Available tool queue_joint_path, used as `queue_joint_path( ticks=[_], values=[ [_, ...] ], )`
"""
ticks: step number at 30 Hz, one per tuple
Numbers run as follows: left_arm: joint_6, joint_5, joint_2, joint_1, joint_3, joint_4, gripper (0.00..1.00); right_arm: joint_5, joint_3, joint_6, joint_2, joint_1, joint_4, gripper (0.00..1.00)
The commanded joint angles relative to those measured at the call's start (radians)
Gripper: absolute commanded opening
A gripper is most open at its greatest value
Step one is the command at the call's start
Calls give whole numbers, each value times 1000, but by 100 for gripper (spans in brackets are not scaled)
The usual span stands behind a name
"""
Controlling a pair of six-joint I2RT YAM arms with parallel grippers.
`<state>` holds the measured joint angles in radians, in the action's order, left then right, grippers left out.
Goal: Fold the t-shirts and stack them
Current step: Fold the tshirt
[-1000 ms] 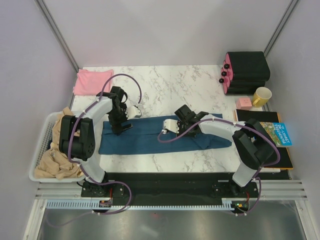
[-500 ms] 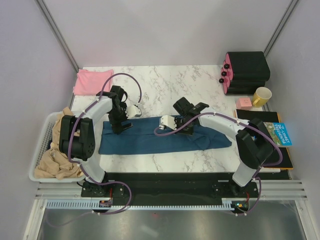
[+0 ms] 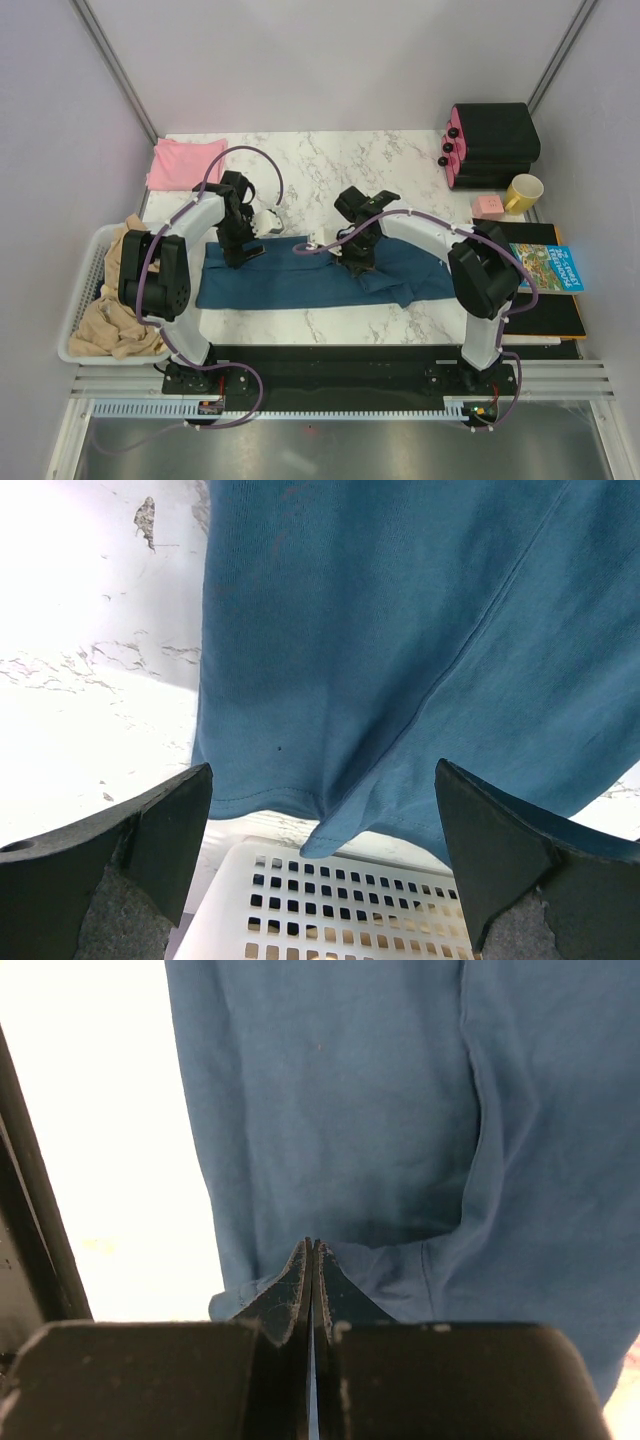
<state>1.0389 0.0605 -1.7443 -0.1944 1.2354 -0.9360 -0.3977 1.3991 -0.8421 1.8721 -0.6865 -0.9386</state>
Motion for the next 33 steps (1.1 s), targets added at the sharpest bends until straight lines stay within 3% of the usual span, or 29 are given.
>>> queue_joint_path(
  ticks=[1,5,7,8,9,15,21,28,33],
  values=[
    [3,12,-9,-7,32,2,100,-96,63,8,27,-22,-35,0],
    [3,13,-4,-7,16,5,100,-101,58,12,35,-41,-34,0],
    [3,15,0,-7,13,5,100,-101,57,12,36,-54,-35,9],
    [3,16,-1,-7,13,5,100,-99,55,11,36,-57,-35,23],
    [1,18,-1,-7,12,5,100,-101,55,11,35,-61,-35,29],
    [6,22,6,-7,3,8,100,-99,67,20,16,-67,-46,43],
    [9,21,22,-5,-5,14,100,69,45,90,-79,-21,36,44],
    [13,19,25,-5,-13,23,100,246,-217,-18,-275,-31,132,46],
    [13,12,23,-5,-2,20,100,276,-342,-86,-381,-86,159,46]
  ],
)
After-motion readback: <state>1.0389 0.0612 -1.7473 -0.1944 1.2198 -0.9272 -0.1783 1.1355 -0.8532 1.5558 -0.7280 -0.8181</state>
